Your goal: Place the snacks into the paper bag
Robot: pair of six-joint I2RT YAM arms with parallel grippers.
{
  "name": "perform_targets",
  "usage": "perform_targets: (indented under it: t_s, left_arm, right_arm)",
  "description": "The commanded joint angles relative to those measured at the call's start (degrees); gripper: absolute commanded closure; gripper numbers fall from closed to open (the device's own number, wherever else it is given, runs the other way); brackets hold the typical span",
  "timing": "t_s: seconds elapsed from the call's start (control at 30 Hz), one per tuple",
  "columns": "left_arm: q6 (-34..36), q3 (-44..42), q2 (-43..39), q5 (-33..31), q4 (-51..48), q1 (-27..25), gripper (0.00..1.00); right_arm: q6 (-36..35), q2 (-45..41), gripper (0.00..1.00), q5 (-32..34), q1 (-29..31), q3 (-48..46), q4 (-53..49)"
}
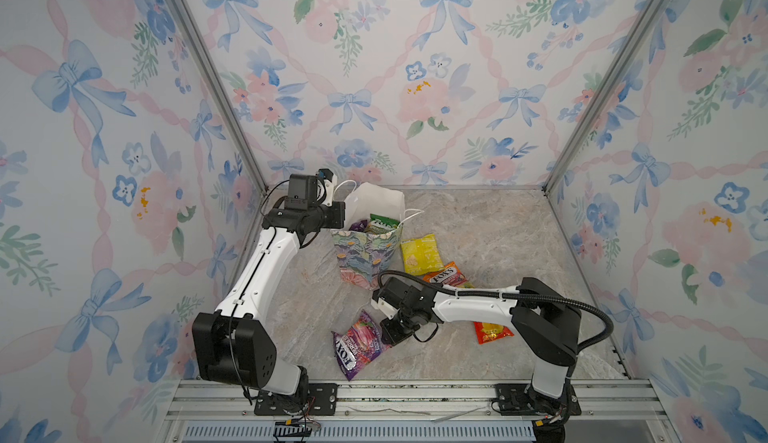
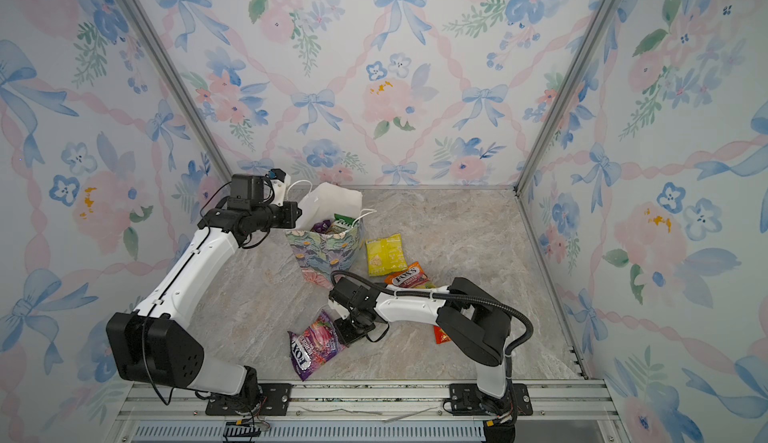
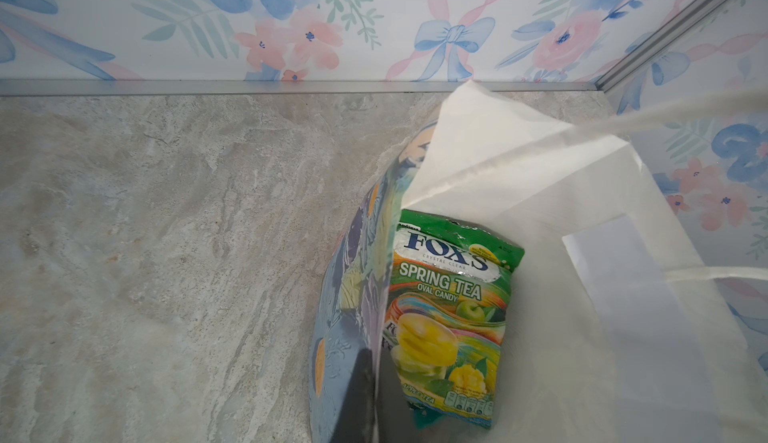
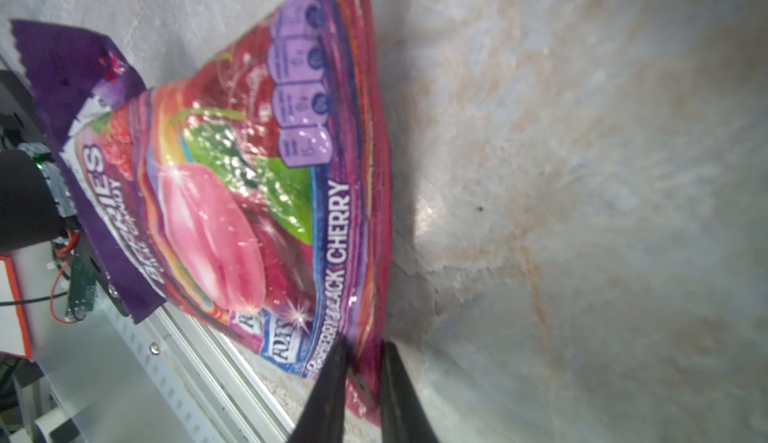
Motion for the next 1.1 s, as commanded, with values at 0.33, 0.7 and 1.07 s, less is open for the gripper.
perform_targets:
  t_s: [0.33,0.7,1.07]
  left_arm:
    - [1.21,-1.17,-0.22,-0.96,-1.68,0.33,1.00]
    - [1.11,-1.17,-0.09,-0.74,-1.70,0.32,1.00]
    - [1.07,-1.10,-0.53,-0.37,-1.70,0.33,1.00]
  right_arm:
    - [-12.94,-0.98,0.97,8.82,-6.00,3.44,-13.74]
    - [-17.98,-1.88,0.72,18.40,-11.78,4.90,-16.92]
    - [19.95,-18.82,0.28,7.61,-11.78,-13.62,10.68]
